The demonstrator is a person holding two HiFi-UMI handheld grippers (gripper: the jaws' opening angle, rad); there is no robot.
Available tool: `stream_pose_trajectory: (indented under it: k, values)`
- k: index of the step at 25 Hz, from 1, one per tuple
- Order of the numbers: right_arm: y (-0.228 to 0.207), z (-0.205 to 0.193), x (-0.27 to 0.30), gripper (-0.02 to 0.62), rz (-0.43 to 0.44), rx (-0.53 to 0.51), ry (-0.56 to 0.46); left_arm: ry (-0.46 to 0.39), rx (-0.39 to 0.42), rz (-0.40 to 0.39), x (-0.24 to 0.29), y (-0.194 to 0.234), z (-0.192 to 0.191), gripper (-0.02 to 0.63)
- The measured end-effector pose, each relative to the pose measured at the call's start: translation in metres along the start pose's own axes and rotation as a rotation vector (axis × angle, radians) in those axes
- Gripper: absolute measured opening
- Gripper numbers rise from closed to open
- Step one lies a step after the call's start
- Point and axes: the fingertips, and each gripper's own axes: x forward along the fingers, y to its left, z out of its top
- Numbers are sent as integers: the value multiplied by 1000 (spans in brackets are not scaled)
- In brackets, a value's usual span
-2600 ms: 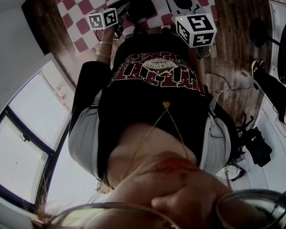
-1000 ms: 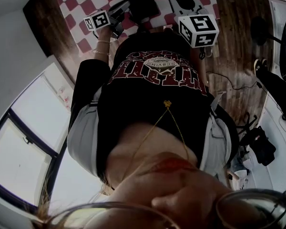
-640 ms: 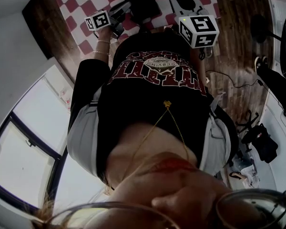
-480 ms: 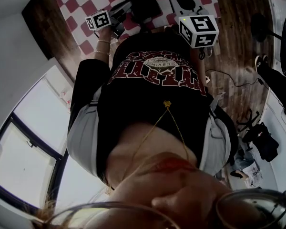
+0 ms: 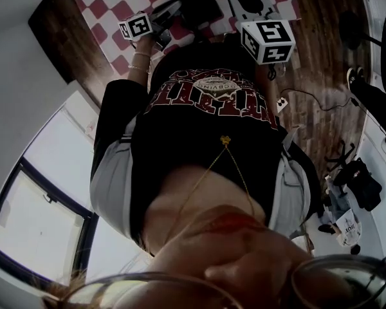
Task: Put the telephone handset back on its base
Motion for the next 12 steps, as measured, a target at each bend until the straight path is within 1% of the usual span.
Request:
stream_pose_trajectory:
  k: [4, 7, 12]
  values:
    - [5, -4, -2, 29, -25, 16, -4, 4, -13, -8, 0, -1, -1, 77]
    - [15, -7, -6, 29, -43, 26, -7, -8, -19, 7, -5, -3, -3, 77]
    - [16, -12, -8, 29, -52, 40, -3, -22, -25, 37, -1, -3, -1, 78]
